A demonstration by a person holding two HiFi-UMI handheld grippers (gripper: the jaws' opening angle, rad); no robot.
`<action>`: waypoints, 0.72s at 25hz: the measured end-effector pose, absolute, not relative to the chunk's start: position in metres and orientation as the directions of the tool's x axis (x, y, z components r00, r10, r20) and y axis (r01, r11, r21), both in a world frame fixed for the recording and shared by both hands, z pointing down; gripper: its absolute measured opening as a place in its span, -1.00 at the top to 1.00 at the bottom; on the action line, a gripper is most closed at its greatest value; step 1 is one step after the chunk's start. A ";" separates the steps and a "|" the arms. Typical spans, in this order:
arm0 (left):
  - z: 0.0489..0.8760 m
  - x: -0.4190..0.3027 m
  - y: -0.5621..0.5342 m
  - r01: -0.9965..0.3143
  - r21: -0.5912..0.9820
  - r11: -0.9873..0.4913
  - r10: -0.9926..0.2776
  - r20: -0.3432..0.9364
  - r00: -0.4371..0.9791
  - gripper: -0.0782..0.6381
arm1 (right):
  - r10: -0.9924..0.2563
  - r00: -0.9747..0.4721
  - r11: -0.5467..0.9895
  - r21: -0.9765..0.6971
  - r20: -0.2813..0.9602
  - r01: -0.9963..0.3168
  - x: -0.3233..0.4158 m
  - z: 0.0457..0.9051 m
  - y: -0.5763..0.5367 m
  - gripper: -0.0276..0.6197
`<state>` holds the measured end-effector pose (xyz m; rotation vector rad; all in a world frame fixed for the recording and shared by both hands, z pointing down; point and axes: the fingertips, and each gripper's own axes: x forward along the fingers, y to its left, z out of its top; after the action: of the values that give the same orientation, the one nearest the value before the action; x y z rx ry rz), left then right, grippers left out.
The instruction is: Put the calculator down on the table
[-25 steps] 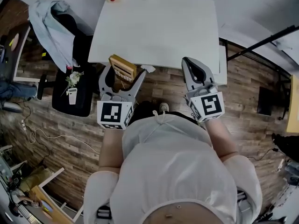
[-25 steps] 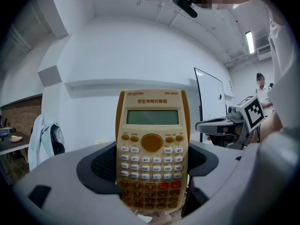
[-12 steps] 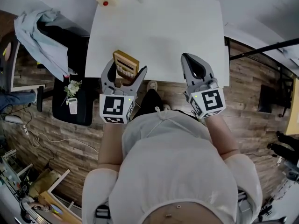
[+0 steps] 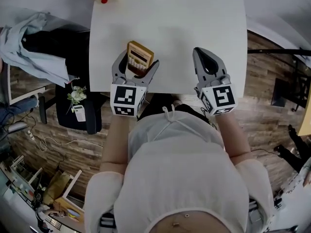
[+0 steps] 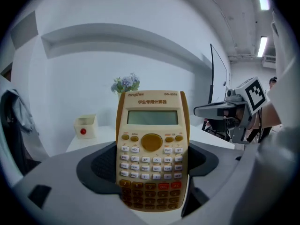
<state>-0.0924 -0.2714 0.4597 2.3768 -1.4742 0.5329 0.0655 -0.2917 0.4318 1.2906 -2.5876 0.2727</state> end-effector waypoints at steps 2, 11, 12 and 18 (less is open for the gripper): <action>0.479 -0.092 -0.282 -0.894 0.067 -0.444 -0.767 0.488 0.417 -0.37 | -0.751 -0.577 0.590 -0.068 0.321 -0.805 0.061 0.446 -0.301 0.90; 0.565 -0.101 -0.314 -0.871 0.092 -0.483 -0.628 0.656 0.418 -0.37 | -0.714 -0.557 0.569 -0.114 0.424 -0.815 0.043 0.500 -0.332 0.90; 0.574 -0.102 -0.316 -0.867 0.092 -0.490 -0.609 0.675 0.416 -0.37 | -0.711 -0.555 0.566 -0.117 0.433 -0.816 0.041 0.504 -0.335 0.90; 0.607 -0.103 -0.327 -0.838 0.084 -0.539 -0.514 0.756 0.406 -0.37 | -0.709 -0.531 0.534 -0.138 0.464 -0.834 0.037 0.522 -0.352 0.90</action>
<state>-0.1028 -0.3274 0.6072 2.2125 -1.1521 0.9549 0.0373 -0.3518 0.5224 1.2716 -2.4239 0.4934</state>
